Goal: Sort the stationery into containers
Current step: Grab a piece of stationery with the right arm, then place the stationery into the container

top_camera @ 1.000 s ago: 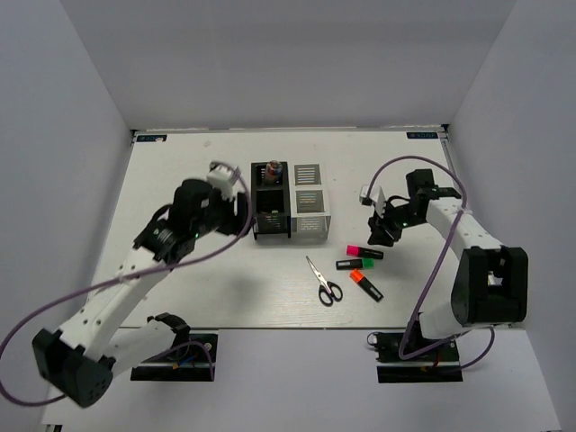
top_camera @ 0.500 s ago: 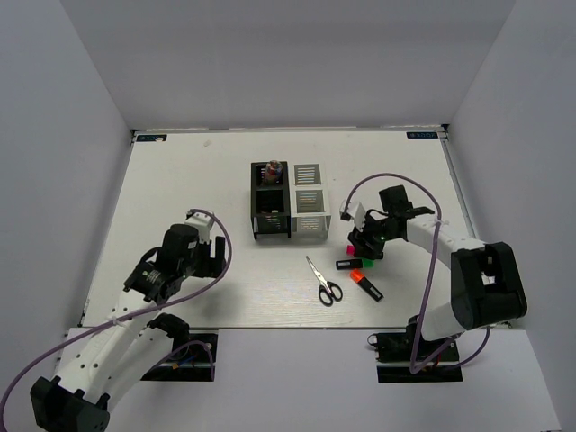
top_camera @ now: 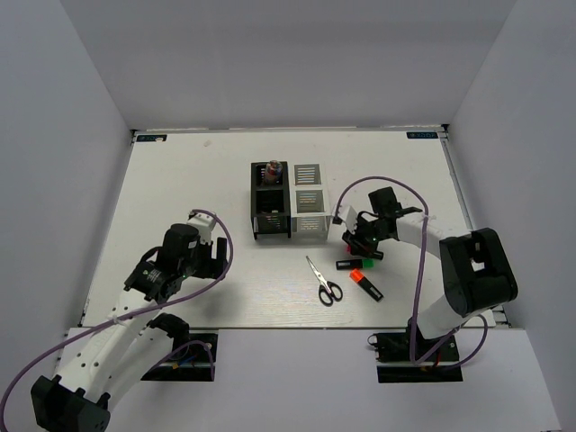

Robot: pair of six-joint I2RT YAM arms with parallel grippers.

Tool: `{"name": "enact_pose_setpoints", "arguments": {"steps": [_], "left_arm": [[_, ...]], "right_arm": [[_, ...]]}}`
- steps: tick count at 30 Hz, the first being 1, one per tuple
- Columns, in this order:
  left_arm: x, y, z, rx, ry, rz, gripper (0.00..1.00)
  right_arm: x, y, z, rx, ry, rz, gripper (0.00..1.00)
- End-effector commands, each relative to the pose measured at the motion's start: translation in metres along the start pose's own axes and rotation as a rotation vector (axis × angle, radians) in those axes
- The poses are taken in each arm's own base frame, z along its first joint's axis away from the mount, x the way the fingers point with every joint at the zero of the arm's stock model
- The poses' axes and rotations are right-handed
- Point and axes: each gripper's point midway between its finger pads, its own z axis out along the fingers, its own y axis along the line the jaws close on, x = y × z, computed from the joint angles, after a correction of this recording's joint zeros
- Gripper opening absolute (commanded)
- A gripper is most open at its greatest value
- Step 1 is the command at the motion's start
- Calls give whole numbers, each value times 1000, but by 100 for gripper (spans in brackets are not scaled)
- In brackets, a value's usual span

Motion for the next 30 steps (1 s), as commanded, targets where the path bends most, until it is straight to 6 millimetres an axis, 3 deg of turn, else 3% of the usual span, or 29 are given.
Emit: {"name": "enact_pose_setpoints", "arguments": {"steps": [1, 2, 5, 8, 11, 12, 13, 15, 16, 17, 18, 19, 20, 21, 22, 23, 25, 26, 27, 28, 29, 30], "left_arm": [[0, -2, 0, 14, -4, 10, 89], [0, -1, 0, 12, -3, 9, 89], [1, 0, 0, 9, -3, 7, 89], [2, 0, 0, 6, -5, 9, 89], [1, -1, 1, 14, -8, 10, 89], [1, -2, 2, 16, -8, 9, 89], [2, -1, 1, 14, -5, 8, 89], [2, -2, 2, 18, -5, 9, 89], [3, -2, 2, 18, -2, 9, 89], [3, -3, 3, 22, -2, 10, 89], [3, -2, 3, 21, -1, 14, 89], [3, -3, 3, 26, -5, 11, 89], [4, -3, 4, 27, -3, 12, 89], [4, -3, 4, 27, -3, 13, 89], [5, -3, 5, 27, -3, 15, 89], [5, -3, 7, 26, -2, 14, 89], [7, -3, 8, 25, 9, 14, 89], [8, -2, 9, 24, 12, 19, 89], [9, -2, 10, 21, 19, 16, 89], [9, -2, 11, 22, 22, 22, 89], [10, -2, 11, 21, 27, 22, 89], [11, -1, 12, 16, 29, 22, 91]], "right_arm": [[22, 6, 6, -11, 79, -35, 37], [25, 10, 6, -23, 90, -33, 19], [26, 15, 2, -52, 96, -35, 0], [8, 20, -16, -75, 59, -28, 0], [-45, 24, -54, -90, -73, -17, 0], [-80, 14, -77, -57, -154, -50, 0], [-94, 14, -88, -54, -193, -3, 0], [-144, -2, -123, 13, -307, -53, 0], [-156, -5, -130, 24, -335, 3, 0], [-175, -17, -140, 52, -370, -3, 0], [-205, -32, -162, 105, -442, -10, 0], [-213, -41, -166, 134, -457, 49, 0], [-222, -54, -158, 142, -477, 64, 0], [-242, -68, -169, 183, -542, 83, 0], [-249, -74, -169, 191, -572, 90, 0], [-277, -96, -172, 235, -694, 86, 0], [-278, -100, -149, 176, -755, 162, 0], [-287, -102, -148, 159, -797, 150, 0], [-312, -109, -166, 177, -902, 68, 0], [-309, -118, -140, 122, -902, 91, 0], [-326, -104, -149, 14, -983, 88, 0], [-330, -107, -146, 0, -1004, 96, 0]]}}
